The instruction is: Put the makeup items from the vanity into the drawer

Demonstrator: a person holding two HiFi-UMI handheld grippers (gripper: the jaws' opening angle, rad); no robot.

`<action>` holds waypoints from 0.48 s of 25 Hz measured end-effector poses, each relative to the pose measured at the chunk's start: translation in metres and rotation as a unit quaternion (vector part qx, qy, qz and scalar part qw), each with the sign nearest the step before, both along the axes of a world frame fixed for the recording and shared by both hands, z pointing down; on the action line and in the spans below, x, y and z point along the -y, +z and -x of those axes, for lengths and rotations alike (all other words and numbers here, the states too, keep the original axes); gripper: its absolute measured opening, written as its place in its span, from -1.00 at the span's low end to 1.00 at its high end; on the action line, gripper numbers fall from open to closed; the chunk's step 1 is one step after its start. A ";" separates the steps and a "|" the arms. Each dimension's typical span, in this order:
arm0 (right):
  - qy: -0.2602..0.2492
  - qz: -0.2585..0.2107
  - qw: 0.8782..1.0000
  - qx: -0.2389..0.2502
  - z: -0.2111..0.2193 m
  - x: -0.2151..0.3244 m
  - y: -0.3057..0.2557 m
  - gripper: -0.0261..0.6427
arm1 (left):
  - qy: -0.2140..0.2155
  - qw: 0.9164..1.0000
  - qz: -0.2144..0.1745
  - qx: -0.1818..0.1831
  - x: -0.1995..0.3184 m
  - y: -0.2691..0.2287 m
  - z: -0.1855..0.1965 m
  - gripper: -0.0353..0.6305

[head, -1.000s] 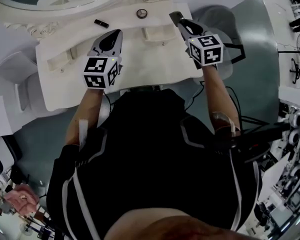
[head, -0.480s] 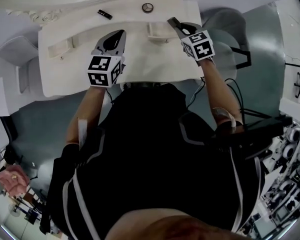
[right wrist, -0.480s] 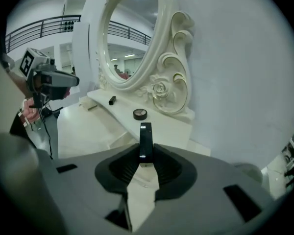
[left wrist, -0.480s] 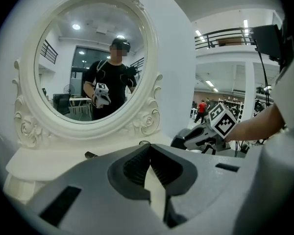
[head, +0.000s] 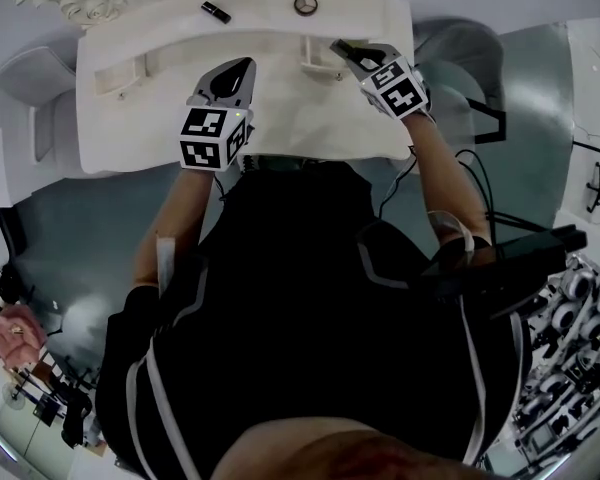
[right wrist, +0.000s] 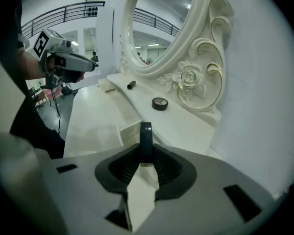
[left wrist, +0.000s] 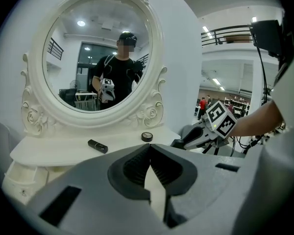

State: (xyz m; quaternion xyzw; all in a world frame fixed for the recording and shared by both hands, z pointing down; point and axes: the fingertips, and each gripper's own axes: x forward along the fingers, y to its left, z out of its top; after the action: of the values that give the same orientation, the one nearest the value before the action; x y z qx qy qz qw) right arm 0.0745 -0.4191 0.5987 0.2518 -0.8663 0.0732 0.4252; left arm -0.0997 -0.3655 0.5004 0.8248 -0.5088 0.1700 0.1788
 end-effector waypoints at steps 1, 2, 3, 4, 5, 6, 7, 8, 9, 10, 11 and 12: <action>-0.003 0.004 1.000 -0.009 -0.001 0.000 0.005 -0.65 | -0.001 1.000 0.002 -0.001 -0.001 0.001 -0.001 -0.88; -0.004 0.007 1.000 -0.015 -0.003 0.001 0.010 -0.65 | 0.000 1.000 0.003 -0.001 -0.002 0.002 -0.001 -0.88; -0.004 0.010 1.000 -0.021 -0.004 0.003 0.014 -0.65 | 0.000 1.000 0.004 0.000 -0.002 0.003 -0.001 -0.88; -0.006 0.014 1.000 -0.026 -0.004 0.005 0.018 -0.65 | 0.001 1.000 0.005 0.001 -0.003 0.003 -0.001 -0.88; -0.009 0.020 0.999 -0.030 -0.004 0.006 0.022 -0.65 | 0.001 1.000 0.006 0.002 -0.004 0.004 -0.001 -0.88; -0.013 0.027 0.999 -0.035 -0.004 0.006 0.026 -0.65 | 0.000 1.000 0.008 0.002 -0.005 0.005 -0.001 -0.88; -0.017 0.034 0.999 -0.039 -0.004 0.006 0.030 -0.65 | -0.001 1.000 0.009 0.002 -0.005 0.005 -0.001 -0.88; -0.021 0.040 0.998 -0.042 -0.004 0.007 0.034 -0.65 | -0.002 1.000 0.009 0.003 -0.006 0.006 0.000 -0.88; -0.023 0.046 0.998 -0.045 -0.003 0.008 0.036 -0.65 | -0.002 1.000 0.010 0.004 -0.005 0.006 0.000 -0.88; -0.024 0.051 0.997 -0.047 -0.003 0.010 0.039 -0.65 | -0.003 1.000 0.010 0.005 -0.005 0.006 0.001 -0.88; -0.026 0.054 0.997 -0.050 -0.003 0.011 0.040 -0.65 | -0.004 1.000 0.010 0.006 -0.005 0.007 0.002 -0.88; -0.028 0.056 0.997 -0.054 -0.003 0.012 0.042 -0.65 | -0.005 1.000 0.010 0.006 -0.006 0.007 0.003 -0.88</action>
State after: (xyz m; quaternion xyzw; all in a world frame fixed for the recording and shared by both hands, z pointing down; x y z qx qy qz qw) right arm 0.0777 -0.4310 0.6409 0.2073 -0.8435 0.0959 0.4862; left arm -0.1026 -0.3594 0.5073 0.8195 -0.5119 0.1792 0.1852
